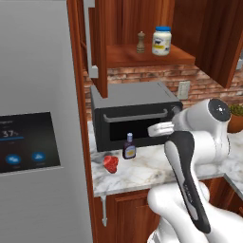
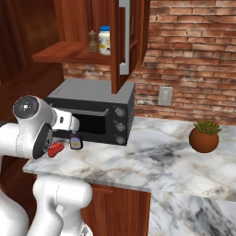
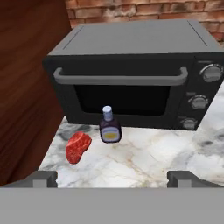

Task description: There are various items on the counter. Only move the condiments/shakers into the cabinet.

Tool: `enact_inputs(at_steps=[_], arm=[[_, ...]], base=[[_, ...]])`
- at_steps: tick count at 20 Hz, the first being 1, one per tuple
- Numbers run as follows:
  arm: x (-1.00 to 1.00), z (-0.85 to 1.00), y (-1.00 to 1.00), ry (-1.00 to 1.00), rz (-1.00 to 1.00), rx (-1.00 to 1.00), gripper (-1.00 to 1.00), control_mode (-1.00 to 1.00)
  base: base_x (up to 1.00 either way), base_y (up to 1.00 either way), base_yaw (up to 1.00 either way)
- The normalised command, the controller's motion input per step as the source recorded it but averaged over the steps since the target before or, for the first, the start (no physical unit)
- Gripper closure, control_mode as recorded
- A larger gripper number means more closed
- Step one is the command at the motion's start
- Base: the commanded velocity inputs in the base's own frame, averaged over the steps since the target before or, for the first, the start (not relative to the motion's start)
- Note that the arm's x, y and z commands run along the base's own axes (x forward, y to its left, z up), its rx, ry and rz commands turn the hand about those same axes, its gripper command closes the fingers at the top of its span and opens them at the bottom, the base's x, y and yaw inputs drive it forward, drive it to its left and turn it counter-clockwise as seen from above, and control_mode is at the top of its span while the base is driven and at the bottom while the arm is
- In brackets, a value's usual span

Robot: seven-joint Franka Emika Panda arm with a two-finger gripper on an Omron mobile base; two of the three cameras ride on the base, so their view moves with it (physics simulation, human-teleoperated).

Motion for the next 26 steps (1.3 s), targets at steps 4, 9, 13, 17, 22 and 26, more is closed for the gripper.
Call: enact_inputs(at_steps=[4,9,13,17,22,26], arm=[[-0.08,-0.64,0.39,0.22,0.17,-0.07,-1.00,-1.00],[0.06,-0.32,0.17,0.02,0.08,-0.05,-1.00,-1.00],[0.16,-0.35,0.00,-0.06,0.00,0.00,-1.00,-1.00],[0.35,-0.32,0.00,-0.06,0.00,0.00,-1.00,-1.00],[0.54,-0.27,0.00,-0.02,-0.05,0.00,-1.00,-1.00],[0.38,-0.25,0.00,0.00,-0.03,0.02,-1.00,-1.00]], base=[[0.00,0.00,0.00],[0.00,0.00,0.00],[0.00,0.00,0.00],[0.00,0.00,0.00],[0.00,0.00,0.00],[0.00,0.00,0.00]])
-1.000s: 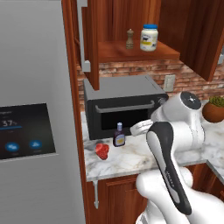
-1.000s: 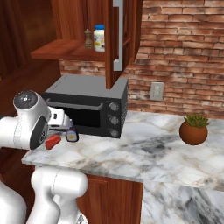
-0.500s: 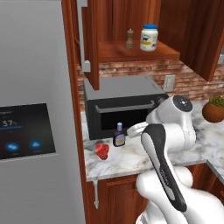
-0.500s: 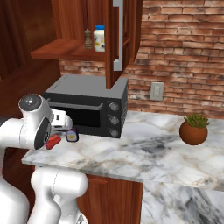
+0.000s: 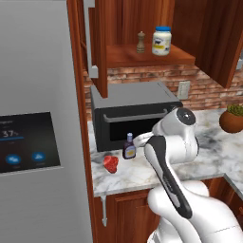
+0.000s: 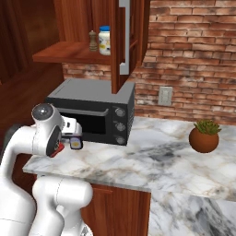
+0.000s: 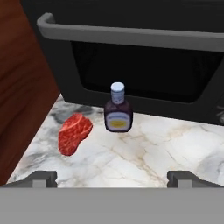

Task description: There are various items on the counter. Only move the condiments/shakers into the cabinet.

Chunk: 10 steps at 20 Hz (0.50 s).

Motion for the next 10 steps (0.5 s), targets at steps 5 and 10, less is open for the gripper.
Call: enact_inputs(at_steps=[5,10], arm=[[0.19,-0.26,0.07,0.02,-0.02,0.00,-1.00,-1.00],[0.20,-0.17,0.08,0.07,-0.02,0.00,-1.00,-1.00]], base=[[0.00,0.00,0.00],[0.00,0.00,0.00]])
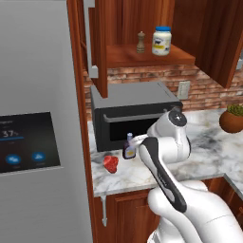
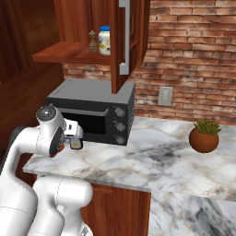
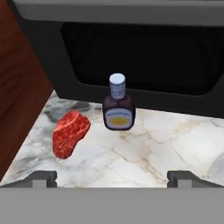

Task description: There are various items on the counter. Only move the condiments/shakers into the cabinet.

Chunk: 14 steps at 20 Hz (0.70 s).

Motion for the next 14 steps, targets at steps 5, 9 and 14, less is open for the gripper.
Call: enact_inputs(at_steps=[5,9,14], arm=[[0.38,-0.12,0.03,0.01,-0.01,0.00,-1.00,-1.00],[0.46,-0.12,0.13,0.00,-0.02,0.00,-1.00,-1.00],[0.36,-0.16,0.12,0.00,-0.01,0.00,-1.00,-1.00]], base=[[0.00,0.00,0.00],[0.00,0.00,0.00],[0.00,0.00,0.00]])
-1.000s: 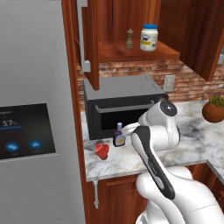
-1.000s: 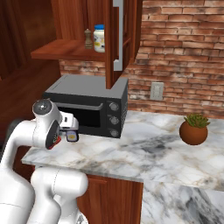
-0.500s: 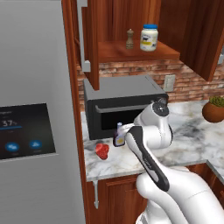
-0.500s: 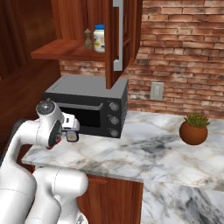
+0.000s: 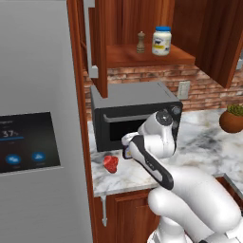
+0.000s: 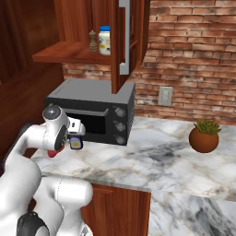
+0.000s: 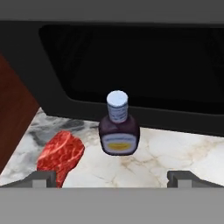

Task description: There are various items on the counter. Only move the condiments/shakers into the cabinet.

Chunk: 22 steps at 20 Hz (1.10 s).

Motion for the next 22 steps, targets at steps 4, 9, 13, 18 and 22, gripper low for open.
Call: enact_inputs(at_steps=[4,9,13,18,22], arm=[[0.31,-0.25,0.03,0.00,0.00,0.00,-1.00,-1.00],[0.22,-0.29,0.00,0.00,0.00,0.00,-1.00,-1.00],[0.07,-0.31,0.00,0.00,0.00,0.00,-1.00,-1.00],[0.19,-0.14,0.02,0.00,0.00,0.00,-1.00,-1.00],[0.20,-0.08,0.00,0.00,0.00,0.00,-1.00,-1.00]], base=[[0.00,0.00,0.00],[0.00,0.00,0.00],[0.00,0.00,0.00],[0.00,0.00,0.00],[0.00,0.00,0.00]])
